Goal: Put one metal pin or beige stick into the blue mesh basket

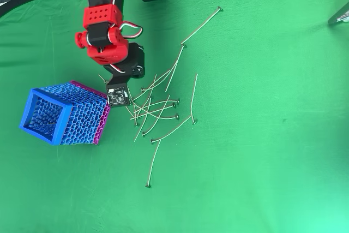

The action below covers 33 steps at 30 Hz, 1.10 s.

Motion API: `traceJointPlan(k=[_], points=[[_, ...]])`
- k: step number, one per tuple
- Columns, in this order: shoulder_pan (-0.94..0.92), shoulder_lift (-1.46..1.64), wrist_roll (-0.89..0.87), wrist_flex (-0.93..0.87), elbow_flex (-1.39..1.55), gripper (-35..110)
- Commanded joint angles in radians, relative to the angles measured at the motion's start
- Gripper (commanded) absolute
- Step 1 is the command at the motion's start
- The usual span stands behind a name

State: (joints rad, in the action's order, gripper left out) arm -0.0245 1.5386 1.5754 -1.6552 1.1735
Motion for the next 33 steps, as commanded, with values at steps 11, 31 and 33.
traceJointPlan(k=[11,31,33], points=[[-0.121,-0.132,0.1,-0.005,-0.078,1],[-0.147,-0.25,0.201,-0.005,-0.112,1],[-0.147,-0.272,0.21,-0.005,-0.11,1]])
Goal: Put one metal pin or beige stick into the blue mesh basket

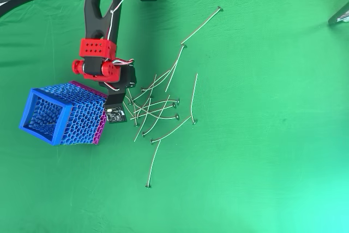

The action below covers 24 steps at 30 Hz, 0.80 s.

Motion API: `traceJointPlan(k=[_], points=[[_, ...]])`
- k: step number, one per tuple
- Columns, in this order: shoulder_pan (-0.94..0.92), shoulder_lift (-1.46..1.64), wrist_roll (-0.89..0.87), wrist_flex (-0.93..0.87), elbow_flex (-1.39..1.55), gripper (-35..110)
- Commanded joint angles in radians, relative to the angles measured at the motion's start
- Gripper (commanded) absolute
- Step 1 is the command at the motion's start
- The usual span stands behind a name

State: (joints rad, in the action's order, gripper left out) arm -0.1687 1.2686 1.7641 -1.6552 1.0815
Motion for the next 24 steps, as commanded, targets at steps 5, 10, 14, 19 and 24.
traceJointPlan(k=[5,10,14,19,24], points=[[0.005,-0.046,0.014,-0.005,-0.029,1],[0.002,-0.081,0.015,-0.002,-0.055,1],[-0.012,-0.087,0.029,0.037,-0.038,2],[-0.026,-0.094,0.029,0.1,-0.005,8],[-0.028,-0.106,0.018,0.13,0.017,13]])
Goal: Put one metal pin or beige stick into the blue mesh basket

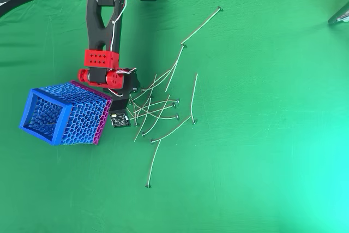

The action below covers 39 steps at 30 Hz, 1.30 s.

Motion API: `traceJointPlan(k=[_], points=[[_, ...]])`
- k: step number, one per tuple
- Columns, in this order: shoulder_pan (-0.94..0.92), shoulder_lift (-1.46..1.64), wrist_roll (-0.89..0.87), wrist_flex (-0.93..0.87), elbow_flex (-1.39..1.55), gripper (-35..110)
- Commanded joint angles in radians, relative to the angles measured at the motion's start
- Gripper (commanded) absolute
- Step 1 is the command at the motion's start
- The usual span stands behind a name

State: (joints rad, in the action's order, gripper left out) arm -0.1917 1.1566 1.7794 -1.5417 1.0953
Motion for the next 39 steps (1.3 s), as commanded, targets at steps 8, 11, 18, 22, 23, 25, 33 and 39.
traceJointPlan(k=[8,11,18,22,23,25,33,39], points=[[-0.005,-0.029,-0.006,0.023,-0.015,19],[-0.009,-0.043,-0.006,0.038,-0.028,20],[-0.025,-0.072,0.006,0.097,-0.035,20],[-0.032,-0.087,0.009,0.097,-0.044,20],[-0.034,-0.094,0.011,0.097,-0.048,20],[-0.034,-0.103,0.011,0.097,-0.055,20],[-0.04,-0.13,0.014,0.097,-0.077,21],[-0.041,-0.144,0.017,0.098,-0.083,21]])
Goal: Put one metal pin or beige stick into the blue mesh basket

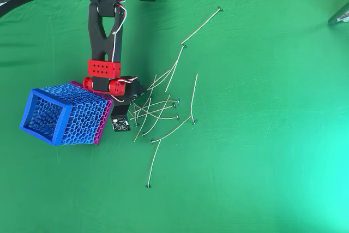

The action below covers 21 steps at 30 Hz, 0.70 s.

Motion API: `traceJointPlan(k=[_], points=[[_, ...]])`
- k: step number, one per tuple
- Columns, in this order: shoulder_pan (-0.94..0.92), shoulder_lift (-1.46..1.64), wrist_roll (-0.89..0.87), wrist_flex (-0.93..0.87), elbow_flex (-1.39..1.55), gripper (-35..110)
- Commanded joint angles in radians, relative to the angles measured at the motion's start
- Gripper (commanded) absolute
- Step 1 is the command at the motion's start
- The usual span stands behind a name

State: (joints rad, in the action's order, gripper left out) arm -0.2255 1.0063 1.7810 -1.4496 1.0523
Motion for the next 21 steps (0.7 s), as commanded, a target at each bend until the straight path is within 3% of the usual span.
traceJointPlan(k=[1,21], points=[[-0.008,0.003,0.015,0.006,-0.041,21],[-0.009,-0.063,0.0,0.015,-0.075,21]])
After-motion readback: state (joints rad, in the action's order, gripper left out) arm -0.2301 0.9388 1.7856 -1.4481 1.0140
